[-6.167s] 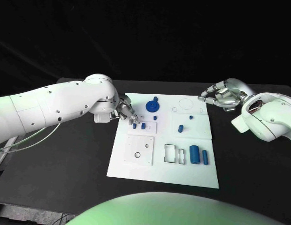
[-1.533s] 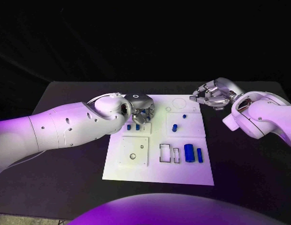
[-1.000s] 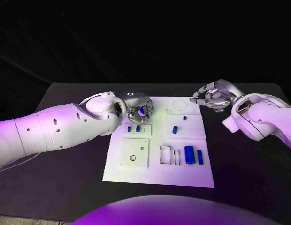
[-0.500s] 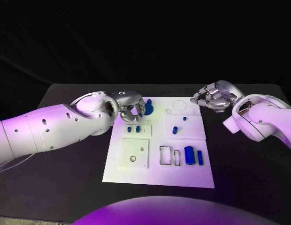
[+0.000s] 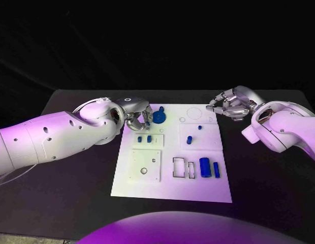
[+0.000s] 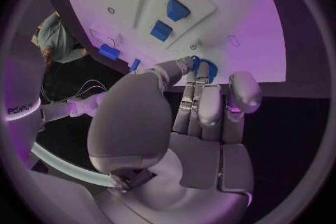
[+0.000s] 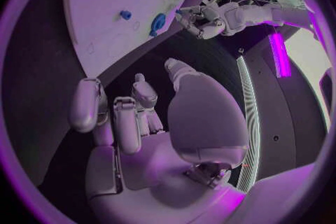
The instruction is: Assemble the parts on the task board
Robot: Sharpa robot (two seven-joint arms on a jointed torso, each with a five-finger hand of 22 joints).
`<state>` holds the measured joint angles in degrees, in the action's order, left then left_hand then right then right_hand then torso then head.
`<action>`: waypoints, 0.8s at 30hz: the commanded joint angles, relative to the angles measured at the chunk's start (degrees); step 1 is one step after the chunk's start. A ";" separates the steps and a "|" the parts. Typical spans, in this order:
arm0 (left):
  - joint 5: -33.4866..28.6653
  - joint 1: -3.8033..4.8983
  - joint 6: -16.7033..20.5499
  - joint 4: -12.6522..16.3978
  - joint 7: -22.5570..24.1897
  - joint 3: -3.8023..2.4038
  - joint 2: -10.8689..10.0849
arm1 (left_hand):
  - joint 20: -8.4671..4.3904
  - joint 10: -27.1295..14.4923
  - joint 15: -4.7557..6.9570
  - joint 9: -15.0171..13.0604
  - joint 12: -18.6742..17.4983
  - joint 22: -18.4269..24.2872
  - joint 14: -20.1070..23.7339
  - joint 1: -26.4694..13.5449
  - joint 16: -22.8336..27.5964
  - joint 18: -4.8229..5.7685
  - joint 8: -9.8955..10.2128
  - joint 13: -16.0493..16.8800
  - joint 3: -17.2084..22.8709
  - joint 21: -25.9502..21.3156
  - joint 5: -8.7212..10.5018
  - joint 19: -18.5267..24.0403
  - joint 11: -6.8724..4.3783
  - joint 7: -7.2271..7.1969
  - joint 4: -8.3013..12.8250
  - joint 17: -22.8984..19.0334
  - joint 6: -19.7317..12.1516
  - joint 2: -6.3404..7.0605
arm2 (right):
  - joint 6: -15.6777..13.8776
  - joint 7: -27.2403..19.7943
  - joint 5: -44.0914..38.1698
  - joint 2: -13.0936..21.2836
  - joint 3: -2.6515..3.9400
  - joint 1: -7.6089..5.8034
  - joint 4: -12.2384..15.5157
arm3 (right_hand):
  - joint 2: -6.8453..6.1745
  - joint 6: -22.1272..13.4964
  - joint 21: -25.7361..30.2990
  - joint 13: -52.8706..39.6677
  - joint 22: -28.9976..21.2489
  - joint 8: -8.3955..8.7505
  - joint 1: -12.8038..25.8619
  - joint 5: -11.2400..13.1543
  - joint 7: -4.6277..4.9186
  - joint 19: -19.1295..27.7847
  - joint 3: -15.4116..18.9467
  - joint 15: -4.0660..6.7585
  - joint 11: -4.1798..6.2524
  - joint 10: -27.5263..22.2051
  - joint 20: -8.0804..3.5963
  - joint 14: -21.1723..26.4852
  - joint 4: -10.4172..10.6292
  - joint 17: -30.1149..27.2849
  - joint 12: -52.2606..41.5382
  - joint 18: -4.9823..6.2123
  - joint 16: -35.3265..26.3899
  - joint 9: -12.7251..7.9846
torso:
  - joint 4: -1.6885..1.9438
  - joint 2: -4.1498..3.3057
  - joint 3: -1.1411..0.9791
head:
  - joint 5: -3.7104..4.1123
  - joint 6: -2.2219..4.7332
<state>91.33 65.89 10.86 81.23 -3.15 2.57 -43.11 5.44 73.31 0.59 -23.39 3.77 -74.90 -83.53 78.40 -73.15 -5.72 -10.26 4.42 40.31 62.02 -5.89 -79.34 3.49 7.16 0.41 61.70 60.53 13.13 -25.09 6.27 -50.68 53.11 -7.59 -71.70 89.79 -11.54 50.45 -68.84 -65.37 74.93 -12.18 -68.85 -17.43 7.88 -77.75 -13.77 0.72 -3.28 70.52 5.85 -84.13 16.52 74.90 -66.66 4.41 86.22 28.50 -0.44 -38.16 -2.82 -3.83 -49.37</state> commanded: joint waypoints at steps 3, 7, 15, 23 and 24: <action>-0.56 -0.03 -2.11 -0.09 -0.04 -0.03 -0.16 | -0.10 0.07 0.03 0.08 -0.18 -8.55 -0.60 -0.31 -0.15 0.76 0.02 -0.05 -0.02 0.04 -0.28 -0.33 0.11 0.08 0.27 0.00 0.05 0.10 | 0.08 -0.44 -0.59 -0.01 0.00 0.04 0.05 | 0.45 0.04 0.23 -0.05 5.55 -0.20 -0.32 -0.33 -0.08 0.43 0.34 -0.31 -0.03 0.49 0.03 -2.86 -0.09 6.84 -0.23 0.56 -0.19 0.07 | 0.03 0.04 -0.03 | -0.02 -0.15; -0.83 -0.04 -2.82 -0.03 0.21 -0.02 -0.31 | -0.09 0.06 0.03 0.09 -0.18 -8.53 -0.57 -0.36 -0.11 0.75 0.03 -0.07 -0.03 -0.04 -0.24 -0.28 0.12 0.09 0.27 -0.07 0.05 0.11 | 0.08 -0.43 -0.59 -0.02 0.00 0.04 0.03 | 0.43 0.11 0.40 0.10 5.51 -0.31 -0.35 -0.37 -0.13 0.47 0.31 -0.26 0.01 0.61 -0.01 -2.82 -0.12 6.72 -0.19 0.59 -0.26 0.15 | 0.02 0.05 -0.02 | -0.07 -0.24; -1.14 -0.05 -3.31 0.08 0.68 -0.01 -0.48 | -0.08 0.01 0.00 0.11 -0.20 -8.52 -0.54 -0.53 -0.10 0.75 0.06 -0.12 -0.07 -0.05 -0.15 -0.23 0.16 0.13 0.21 -0.11 0.03 0.12 | 0.08 -0.45 -0.59 -0.05 0.00 0.07 -0.01 | 0.43 0.11 0.40 0.10 5.51 -0.31 -0.35 -0.37 -0.13 0.47 0.31 -0.26 0.01 0.61 -0.01 -2.82 -0.12 6.72 -0.19 0.59 -0.26 0.15 | 0.02 0.08 0.00 | -0.09 -0.30; -1.45 -0.05 -3.51 0.05 0.94 -0.01 -0.28 | -0.07 0.01 -0.01 0.12 -0.20 -8.51 -0.54 -0.56 -0.11 0.75 0.08 -0.13 -0.08 -0.07 -0.12 -0.21 0.16 0.12 0.21 -0.09 0.01 0.13 | 0.10 -0.46 -0.59 -0.14 0.00 0.11 -0.05 | 0.43 0.11 0.40 0.10 5.51 -0.31 -0.35 -0.37 -0.13 0.47 0.31 -0.26 0.01 0.61 -0.01 -2.82 -0.12 6.72 -0.19 0.59 -0.26 0.15 | -0.02 0.05 -0.04 | -0.20 -0.38; -1.49 -0.05 -3.53 0.04 0.96 0.00 -0.23 | -0.07 0.01 -0.01 0.12 -0.20 -8.51 -0.54 -0.56 -0.11 0.75 0.08 -0.13 -0.08 -0.07 -0.12 -0.21 0.16 0.12 0.21 -0.09 0.01 0.13 | 0.10 -0.45 -0.59 -0.15 0.00 0.11 -0.05 | 0.43 0.11 0.40 0.10 5.51 -0.31 -0.35 -0.37 -0.13 0.47 0.31 -0.26 0.01 0.61 -0.01 -2.82 -0.12 6.72 -0.19 0.59 -0.26 0.15 | -0.01 0.03 -0.04 | -0.20 -0.33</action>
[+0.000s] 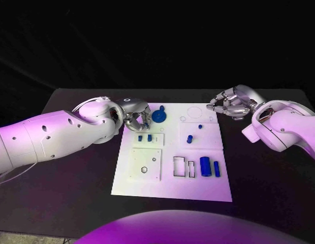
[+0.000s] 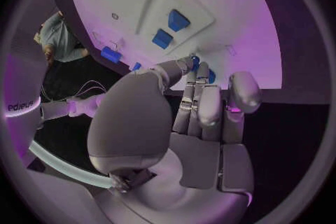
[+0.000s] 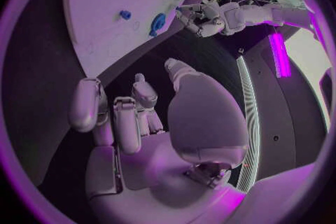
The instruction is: Assemble the parts on the task board
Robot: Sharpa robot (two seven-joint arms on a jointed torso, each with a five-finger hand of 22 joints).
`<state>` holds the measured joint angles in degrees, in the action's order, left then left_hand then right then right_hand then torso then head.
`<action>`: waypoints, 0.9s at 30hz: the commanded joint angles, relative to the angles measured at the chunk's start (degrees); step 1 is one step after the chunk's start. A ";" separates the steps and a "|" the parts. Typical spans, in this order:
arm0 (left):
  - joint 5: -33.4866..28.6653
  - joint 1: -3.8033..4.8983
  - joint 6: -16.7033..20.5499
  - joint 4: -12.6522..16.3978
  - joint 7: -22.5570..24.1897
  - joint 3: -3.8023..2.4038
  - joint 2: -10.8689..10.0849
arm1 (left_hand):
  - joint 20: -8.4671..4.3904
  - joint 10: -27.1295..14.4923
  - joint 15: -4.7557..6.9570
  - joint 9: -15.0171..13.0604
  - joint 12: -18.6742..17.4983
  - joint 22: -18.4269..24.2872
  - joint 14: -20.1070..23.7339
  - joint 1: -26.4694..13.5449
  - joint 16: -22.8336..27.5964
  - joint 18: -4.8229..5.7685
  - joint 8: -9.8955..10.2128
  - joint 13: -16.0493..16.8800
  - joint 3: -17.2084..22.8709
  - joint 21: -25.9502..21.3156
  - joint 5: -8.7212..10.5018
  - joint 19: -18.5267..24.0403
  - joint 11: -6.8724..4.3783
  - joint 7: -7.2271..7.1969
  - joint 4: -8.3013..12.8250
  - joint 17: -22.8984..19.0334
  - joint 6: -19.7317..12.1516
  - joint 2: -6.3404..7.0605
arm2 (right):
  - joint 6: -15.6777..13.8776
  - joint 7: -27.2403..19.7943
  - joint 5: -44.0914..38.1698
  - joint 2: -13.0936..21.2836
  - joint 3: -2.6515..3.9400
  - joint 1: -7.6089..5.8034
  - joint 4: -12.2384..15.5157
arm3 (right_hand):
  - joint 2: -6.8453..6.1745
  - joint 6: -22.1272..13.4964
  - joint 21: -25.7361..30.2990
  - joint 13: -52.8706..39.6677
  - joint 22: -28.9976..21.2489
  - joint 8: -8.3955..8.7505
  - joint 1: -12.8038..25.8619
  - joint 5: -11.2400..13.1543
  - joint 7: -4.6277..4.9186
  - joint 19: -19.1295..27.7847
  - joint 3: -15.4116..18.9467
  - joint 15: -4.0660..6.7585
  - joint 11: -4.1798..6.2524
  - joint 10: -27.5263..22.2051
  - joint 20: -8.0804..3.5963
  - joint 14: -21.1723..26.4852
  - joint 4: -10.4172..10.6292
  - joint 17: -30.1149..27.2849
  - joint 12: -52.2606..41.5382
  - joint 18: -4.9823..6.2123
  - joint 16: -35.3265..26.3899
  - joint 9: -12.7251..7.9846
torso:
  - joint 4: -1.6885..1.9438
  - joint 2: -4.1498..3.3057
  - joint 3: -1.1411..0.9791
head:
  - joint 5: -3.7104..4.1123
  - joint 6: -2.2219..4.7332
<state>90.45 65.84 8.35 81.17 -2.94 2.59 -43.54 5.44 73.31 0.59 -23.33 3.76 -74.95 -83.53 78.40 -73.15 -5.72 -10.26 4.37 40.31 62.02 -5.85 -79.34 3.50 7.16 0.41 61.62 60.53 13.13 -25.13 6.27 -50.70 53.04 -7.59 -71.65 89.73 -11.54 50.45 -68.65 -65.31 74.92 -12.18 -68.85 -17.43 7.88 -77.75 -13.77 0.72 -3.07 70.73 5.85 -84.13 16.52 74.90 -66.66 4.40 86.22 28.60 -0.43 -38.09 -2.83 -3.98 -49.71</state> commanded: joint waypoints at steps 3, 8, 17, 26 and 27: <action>-0.69 -0.01 -1.07 0.03 0.79 -0.01 0.34 | -0.07 0.01 -0.02 0.08 -0.19 -8.44 -0.50 -0.58 -0.05 0.73 0.10 -0.10 -0.07 -0.18 -0.14 -0.15 0.15 0.13 0.22 -0.13 -0.01 0.11 | 0.15 -0.45 -0.58 -0.08 0.00 0.07 0.01 | 0.43 0.11 0.21 0.05 5.53 -0.31 -0.35 -0.37 -0.13 0.47 0.31 -0.26 -0.20 0.40 0.00 -2.82 -0.12 6.72 -0.20 0.59 -0.26 0.05 | 0.00 -0.06 0.00 | 0.02 0.03; -0.79 -0.02 -1.33 -0.01 0.85 0.00 0.54 | -0.07 0.00 -0.02 0.08 -0.19 -8.44 -0.50 -0.59 -0.05 0.73 0.11 -0.10 -0.07 -0.19 -0.14 -0.14 0.16 0.13 0.22 -0.13 -0.02 0.11 | 0.16 -0.44 -0.58 -0.10 0.00 0.09 -0.02 | 0.43 0.11 0.21 0.05 5.53 -0.31 -0.35 -0.37 -0.13 0.47 0.31 -0.26 -0.20 0.40 0.00 -2.82 -0.12 6.72 -0.20 0.59 -0.26 0.05 | -0.02 -0.06 -0.02 | -0.02 -0.06; -0.84 -0.03 -2.55 -0.16 0.67 0.06 0.78 | -0.06 0.06 -0.02 0.10 -0.16 -8.45 -0.49 -0.61 -0.10 0.74 0.12 -0.11 -0.04 -0.10 -0.13 -0.13 0.15 0.12 0.23 -0.06 0.00 0.04 | 0.14 -0.44 -0.58 -0.14 0.00 0.11 -0.05 | 0.43 0.11 0.21 0.05 5.53 -0.31 -0.35 -0.37 -0.13 0.47 0.31 -0.26 -0.20 0.40 0.00 -2.82 -0.12 6.72 -0.20 0.59 -0.26 0.05 | -0.06 -0.03 -0.03 | -0.03 -0.23; -0.38 -0.03 -3.89 -0.42 -0.31 0.11 0.84 | -0.06 0.11 -0.02 0.10 -0.14 -8.43 -0.45 -0.63 -0.08 0.72 0.11 -0.13 -0.04 -0.18 -0.12 -0.06 0.14 0.12 0.25 -0.11 0.03 0.01 | 0.12 -0.43 -0.58 -0.09 0.00 0.12 -0.04 | 0.43 0.11 0.21 0.05 5.53 -0.31 -0.35 -0.37 -0.13 0.47 0.31 -0.26 -0.20 0.40 0.00 -2.82 -0.12 6.72 -0.20 0.59 -0.26 0.05 | -0.04 0.01 0.00 | 0.04 -0.29; -0.34 -0.03 -3.94 -0.44 -0.38 0.11 0.83 | -0.06 0.10 -0.02 0.10 -0.14 -8.43 -0.45 -0.63 -0.10 0.72 0.11 -0.13 -0.04 -0.20 -0.11 -0.06 0.14 0.12 0.25 -0.08 0.03 0.01 | 0.12 -0.44 -0.58 -0.09 0.00 0.12 -0.04 | 0.43 0.11 0.21 0.05 5.53 -0.31 -0.35 -0.37 -0.13 0.47 0.31 -0.26 -0.20 0.40 0.00 -2.82 -0.12 6.72 -0.20 0.59 -0.26 0.05 | -0.03 0.01 -0.01 | 0.05 -0.29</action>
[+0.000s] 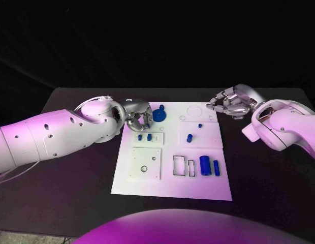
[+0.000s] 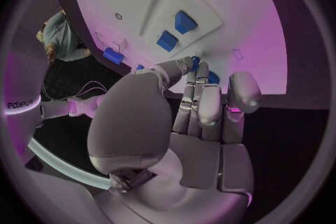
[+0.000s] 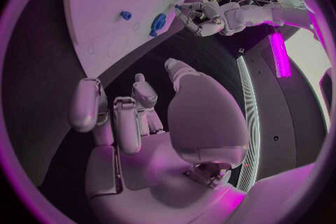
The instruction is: Assemble the parts on the task board
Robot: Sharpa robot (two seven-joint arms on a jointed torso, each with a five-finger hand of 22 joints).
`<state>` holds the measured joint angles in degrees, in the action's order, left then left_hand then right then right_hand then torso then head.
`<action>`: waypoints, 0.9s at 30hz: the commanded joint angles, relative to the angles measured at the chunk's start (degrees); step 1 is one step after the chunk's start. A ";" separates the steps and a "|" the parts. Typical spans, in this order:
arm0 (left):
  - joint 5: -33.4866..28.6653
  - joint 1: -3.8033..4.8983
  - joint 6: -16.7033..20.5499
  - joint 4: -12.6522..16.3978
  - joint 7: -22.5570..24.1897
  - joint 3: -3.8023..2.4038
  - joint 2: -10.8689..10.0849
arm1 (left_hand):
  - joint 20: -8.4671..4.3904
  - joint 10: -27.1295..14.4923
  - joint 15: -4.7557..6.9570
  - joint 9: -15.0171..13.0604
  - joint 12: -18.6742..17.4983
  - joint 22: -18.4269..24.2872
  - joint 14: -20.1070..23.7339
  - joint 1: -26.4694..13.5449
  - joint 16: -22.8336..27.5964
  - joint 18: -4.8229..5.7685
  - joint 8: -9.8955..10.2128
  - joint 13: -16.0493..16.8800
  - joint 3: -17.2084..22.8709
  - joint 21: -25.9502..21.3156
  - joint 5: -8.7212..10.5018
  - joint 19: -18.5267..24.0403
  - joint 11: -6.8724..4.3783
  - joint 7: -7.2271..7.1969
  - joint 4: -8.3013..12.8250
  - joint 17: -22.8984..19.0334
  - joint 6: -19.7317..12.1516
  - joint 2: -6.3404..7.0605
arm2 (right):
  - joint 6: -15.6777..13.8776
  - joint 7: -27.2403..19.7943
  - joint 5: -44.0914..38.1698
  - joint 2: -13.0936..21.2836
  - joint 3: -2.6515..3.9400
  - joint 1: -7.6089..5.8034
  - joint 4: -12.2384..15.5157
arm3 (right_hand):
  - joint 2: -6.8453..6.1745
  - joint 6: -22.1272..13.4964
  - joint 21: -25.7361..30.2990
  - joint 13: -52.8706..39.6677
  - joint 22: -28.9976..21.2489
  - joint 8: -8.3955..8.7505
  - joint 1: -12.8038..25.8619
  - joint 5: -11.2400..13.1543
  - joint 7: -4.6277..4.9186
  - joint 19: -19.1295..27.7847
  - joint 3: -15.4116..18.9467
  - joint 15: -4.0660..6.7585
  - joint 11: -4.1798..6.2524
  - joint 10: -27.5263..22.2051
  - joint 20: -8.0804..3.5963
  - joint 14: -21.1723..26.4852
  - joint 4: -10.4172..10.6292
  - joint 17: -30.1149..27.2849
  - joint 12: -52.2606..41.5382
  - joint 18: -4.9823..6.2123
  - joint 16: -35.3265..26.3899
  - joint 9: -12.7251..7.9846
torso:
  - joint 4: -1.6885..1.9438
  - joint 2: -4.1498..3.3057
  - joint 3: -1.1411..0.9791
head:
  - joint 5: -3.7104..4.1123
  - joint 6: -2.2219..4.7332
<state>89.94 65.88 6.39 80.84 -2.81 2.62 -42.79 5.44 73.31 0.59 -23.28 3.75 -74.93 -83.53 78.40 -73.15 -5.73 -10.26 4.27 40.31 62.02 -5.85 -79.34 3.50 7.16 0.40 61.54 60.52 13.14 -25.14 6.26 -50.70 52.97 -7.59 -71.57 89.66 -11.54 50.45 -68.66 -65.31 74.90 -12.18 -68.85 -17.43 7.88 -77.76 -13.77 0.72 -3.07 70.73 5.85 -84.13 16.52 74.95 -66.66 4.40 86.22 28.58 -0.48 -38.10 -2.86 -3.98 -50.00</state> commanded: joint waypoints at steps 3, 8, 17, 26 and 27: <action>0.32 -0.07 -2.05 -0.22 -0.81 0.08 0.07 | -0.06 0.11 -0.02 0.05 -0.14 -8.45 -0.43 -0.64 -0.07 0.73 0.12 -0.03 -0.04 -0.15 -0.11 -0.06 0.15 0.13 0.26 -0.05 0.03 0.01 | 0.10 -0.44 -0.58 -0.02 0.00 0.04 0.02 | 0.43 0.11 0.22 0.04 5.54 -0.31 -0.35 -0.37 -0.13 0.47 0.31 -0.26 -0.20 0.40 -0.01 -2.82 -0.12 6.68 -0.20 0.59 -0.26 0.07 | 0.04 -0.02 0.02 | 0.05 0.02; 0.44 -0.07 -2.11 -0.31 -1.01 0.08 0.12 | -0.06 0.12 -0.02 0.06 -0.13 -8.42 -0.42 -0.64 -0.08 0.70 0.13 -0.03 -0.04 -0.28 -0.09 0.00 0.15 0.13 0.27 -0.04 0.02 0.00 | 0.09 -0.46 -0.58 -0.02 0.00 0.05 0.04 | 0.43 0.11 0.22 0.04 5.54 -0.31 -0.35 -0.37 -0.13 0.47 0.31 -0.26 -0.20 0.40 -0.01 -2.82 -0.12 6.68 -0.20 0.59 -0.26 0.07 | 0.06 -0.02 0.03 | 0.04 0.00; 0.68 -0.14 -2.09 -0.63 -1.02 0.23 0.45 | -0.08 0.64 0.05 0.00 0.04 -8.43 -0.31 -0.61 -0.15 0.70 -0.07 0.03 -0.05 -0.15 0.03 0.10 0.02 0.03 0.43 -0.04 0.47 -0.23 | 0.07 -0.47 -0.58 0.03 0.00 0.05 0.12 | 0.43 0.11 0.22 0.04 5.54 -0.31 -0.35 -0.37 -0.13 0.47 0.31 -0.26 -0.20 0.40 -0.01 -2.82 -0.12 6.68 -0.20 0.59 -0.26 0.07 | 0.04 -0.05 0.01 | 0.05 0.00; 0.78 -0.33 -1.18 -0.78 -0.68 0.32 0.55 | -0.24 1.84 0.36 -0.21 0.31 -8.47 -0.24 -0.61 -0.32 0.69 -0.63 0.26 -0.30 0.22 0.13 0.15 -0.40 -0.31 0.68 -0.04 1.63 -0.61 | 0.05 -0.47 -0.58 0.07 0.00 0.05 0.15 | 0.43 0.11 0.22 0.04 5.54 -0.31 -0.35 -0.37 -0.13 0.47 0.31 -0.26 -0.20 0.40 -0.01 -2.82 -0.12 6.68 -0.20 0.59 -0.26 0.07 | 0.03 -0.02 -0.03 | 0.07 0.00; 0.75 -0.34 -1.01 -0.77 -0.60 0.32 0.55 | -0.30 2.14 0.46 -0.26 0.36 -8.49 -0.26 -0.61 -0.38 0.69 -0.77 0.33 -0.39 0.35 0.12 0.13 -0.50 -0.40 0.76 0.00 1.91 -0.67 | 0.04 -0.47 -0.58 0.07 0.00 0.05 0.15 | 0.43 0.11 0.22 0.04 5.54 -0.31 -0.35 -0.37 -0.13 0.47 0.31 -0.26 -0.20 0.40 -0.01 -2.82 -0.12 6.68 -0.20 0.59 -0.26 0.07 | 0.03 -0.01 -0.01 | 0.05 0.00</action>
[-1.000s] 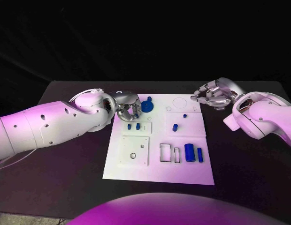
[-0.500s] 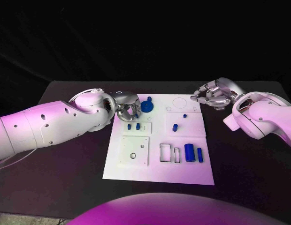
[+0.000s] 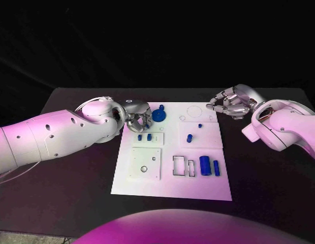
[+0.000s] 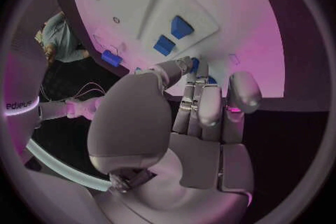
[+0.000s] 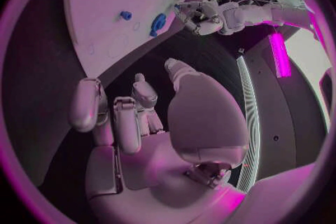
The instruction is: Assemble the parts on the task board
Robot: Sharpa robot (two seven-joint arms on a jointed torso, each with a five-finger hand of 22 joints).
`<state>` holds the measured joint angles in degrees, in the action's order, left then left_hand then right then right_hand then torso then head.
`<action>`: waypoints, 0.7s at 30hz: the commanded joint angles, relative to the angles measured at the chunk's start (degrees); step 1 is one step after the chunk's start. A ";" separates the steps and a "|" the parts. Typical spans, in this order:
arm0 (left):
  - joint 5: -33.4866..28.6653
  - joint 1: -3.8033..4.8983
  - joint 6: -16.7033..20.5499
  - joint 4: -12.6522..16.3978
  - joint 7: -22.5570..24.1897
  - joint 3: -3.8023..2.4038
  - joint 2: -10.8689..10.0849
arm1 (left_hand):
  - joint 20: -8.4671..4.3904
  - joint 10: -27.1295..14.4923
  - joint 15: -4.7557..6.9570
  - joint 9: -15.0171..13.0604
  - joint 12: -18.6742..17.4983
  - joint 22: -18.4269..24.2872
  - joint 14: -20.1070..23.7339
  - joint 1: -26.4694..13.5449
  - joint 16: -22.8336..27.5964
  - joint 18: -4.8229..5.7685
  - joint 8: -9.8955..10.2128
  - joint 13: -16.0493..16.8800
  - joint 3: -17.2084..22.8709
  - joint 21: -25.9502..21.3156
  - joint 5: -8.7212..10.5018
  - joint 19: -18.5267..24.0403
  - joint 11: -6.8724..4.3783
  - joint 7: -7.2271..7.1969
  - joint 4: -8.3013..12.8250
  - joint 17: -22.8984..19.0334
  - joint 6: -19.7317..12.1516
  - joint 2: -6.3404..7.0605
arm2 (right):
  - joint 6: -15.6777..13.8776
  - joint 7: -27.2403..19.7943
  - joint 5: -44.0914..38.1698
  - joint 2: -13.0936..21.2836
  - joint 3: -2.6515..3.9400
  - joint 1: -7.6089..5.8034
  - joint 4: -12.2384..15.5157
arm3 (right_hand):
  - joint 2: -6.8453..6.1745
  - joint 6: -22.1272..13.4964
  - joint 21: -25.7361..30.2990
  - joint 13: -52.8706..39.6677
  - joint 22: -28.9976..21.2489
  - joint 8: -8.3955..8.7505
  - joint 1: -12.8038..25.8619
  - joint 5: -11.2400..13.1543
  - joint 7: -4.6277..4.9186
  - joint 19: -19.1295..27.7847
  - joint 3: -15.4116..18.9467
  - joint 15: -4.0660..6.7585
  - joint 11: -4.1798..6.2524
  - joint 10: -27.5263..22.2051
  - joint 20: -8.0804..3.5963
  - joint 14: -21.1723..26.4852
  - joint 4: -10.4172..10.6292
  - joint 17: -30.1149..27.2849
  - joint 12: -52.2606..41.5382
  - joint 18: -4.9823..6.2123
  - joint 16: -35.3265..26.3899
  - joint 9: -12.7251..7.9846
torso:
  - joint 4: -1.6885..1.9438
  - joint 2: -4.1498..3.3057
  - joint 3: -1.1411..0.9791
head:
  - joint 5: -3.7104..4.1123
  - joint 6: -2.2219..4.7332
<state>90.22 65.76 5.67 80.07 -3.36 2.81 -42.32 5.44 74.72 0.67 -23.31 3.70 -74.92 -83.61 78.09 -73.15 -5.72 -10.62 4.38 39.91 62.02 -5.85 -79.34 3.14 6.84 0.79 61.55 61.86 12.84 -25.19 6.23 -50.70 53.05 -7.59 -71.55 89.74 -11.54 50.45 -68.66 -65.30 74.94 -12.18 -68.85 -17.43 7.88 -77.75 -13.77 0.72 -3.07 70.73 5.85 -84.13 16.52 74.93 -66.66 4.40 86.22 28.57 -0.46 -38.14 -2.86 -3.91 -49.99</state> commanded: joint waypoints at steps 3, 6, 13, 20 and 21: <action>0.29 -0.27 0.63 0.05 0.38 0.14 0.09 | -0.40 1.15 0.51 -0.30 0.47 -8.55 -0.22 -0.27 -0.47 0.71 -0.58 0.33 -0.09 0.63 0.03 0.06 -0.29 -0.20 0.49 0.04 0.94 -0.49 | 0.07 -0.46 -0.58 -0.03 0.00 0.03 0.06 | 0.43 0.11 0.22 0.04 5.51 -0.31 -0.35 -0.37 -0.13 0.47 0.31 -0.26 -0.19 0.40 -0.01 -2.82 -0.12 6.70 -0.20 0.59 -0.26 0.08 | 0.04 0.06 0.01 | -0.01 -0.01; 0.01 -0.31 1.62 0.13 0.85 0.15 0.09 | -0.42 1.20 0.53 -0.31 0.46 -8.58 -0.21 -0.24 -0.45 0.73 -0.60 0.34 -0.10 0.75 -0.02 0.02 -0.32 -0.22 0.53 -0.01 0.98 -0.49 | 0.03 -0.48 -0.58 -0.04 0.00 0.04 0.06 | 0.44 0.03 0.46 0.33 5.46 -0.36 -0.38 -0.36 -0.15 0.52 0.26 -0.22 -0.17 0.40 -0.05 -2.77 -0.12 6.58 -0.04 0.62 -0.32 0.17 | 0.04 0.06 0.03 | -0.07 -0.01; -0.46 -0.36 2.76 0.23 1.46 0.14 0.13 | -0.44 1.25 0.55 -0.32 0.45 -8.59 -0.22 -0.23 -0.45 0.74 -0.62 0.35 -0.10 0.83 -0.10 0.00 -0.33 -0.24 0.57 -0.03 1.03 -0.50 | -0.03 -0.51 -0.58 -0.04 0.00 0.04 0.07 | 0.44 0.03 0.46 0.33 5.46 -0.36 -0.38 -0.36 -0.15 0.52 0.26 -0.22 -0.17 0.40 -0.05 -2.77 -0.12 6.58 -0.04 0.62 -0.32 0.17 | 0.00 0.05 0.00 | -0.11 0.12; -0.63 -0.37 0.41 0.05 0.45 0.15 0.30 | -0.34 -0.15 0.22 0.10 -0.22 -8.45 0.03 -0.94 -0.28 0.73 0.28 0.00 -0.20 0.47 0.58 0.35 0.19 0.19 0.42 -0.49 -0.34 -0.34 | -0.01 -0.49 -0.58 -0.01 0.00 0.04 0.08 | 0.44 0.03 0.46 0.33 5.46 -0.36 -0.38 -0.36 -0.15 0.52 0.26 -0.22 -0.17 0.40 -0.05 -2.77 -0.12 6.58 -0.04 0.62 -0.32 0.17 | 0.02 0.03 -0.01 | -0.12 0.13; -0.63 -0.37 -0.01 0.01 0.16 0.15 0.33 | -0.29 -0.35 0.15 0.16 -0.23 -8.44 0.08 -1.09 -0.28 0.74 0.41 -0.06 -0.22 0.47 0.73 0.39 0.28 0.28 0.37 -0.53 -0.53 -0.27 | 0.00 -0.48 -0.58 -0.01 0.00 0.04 0.08 | 0.44 0.03 0.46 0.33 5.46 -0.36 -0.38 -0.36 -0.15 0.52 0.26 -0.22 -0.17 0.40 -0.05 -2.77 -0.12 6.58 -0.04 0.62 -0.32 0.17 | 0.03 0.04 -0.01 | -0.10 0.12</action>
<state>90.04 65.46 7.29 79.96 -3.07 2.93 -42.24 5.22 74.84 0.80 -23.49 3.67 -74.91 -83.75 77.46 -73.38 -5.73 -10.44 4.38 39.75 62.51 -5.31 -79.12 3.42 7.09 0.96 61.07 61.62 12.52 -25.26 6.20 -50.71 53.05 -7.59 -71.55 89.74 -11.31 50.45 -68.39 -65.02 74.92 -12.18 -69.09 -17.43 7.88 -77.75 -13.77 0.72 -3.07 70.73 5.85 -84.13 16.52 74.92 -66.66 4.41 86.22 28.68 -0.44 -38.08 -2.85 -4.01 -49.86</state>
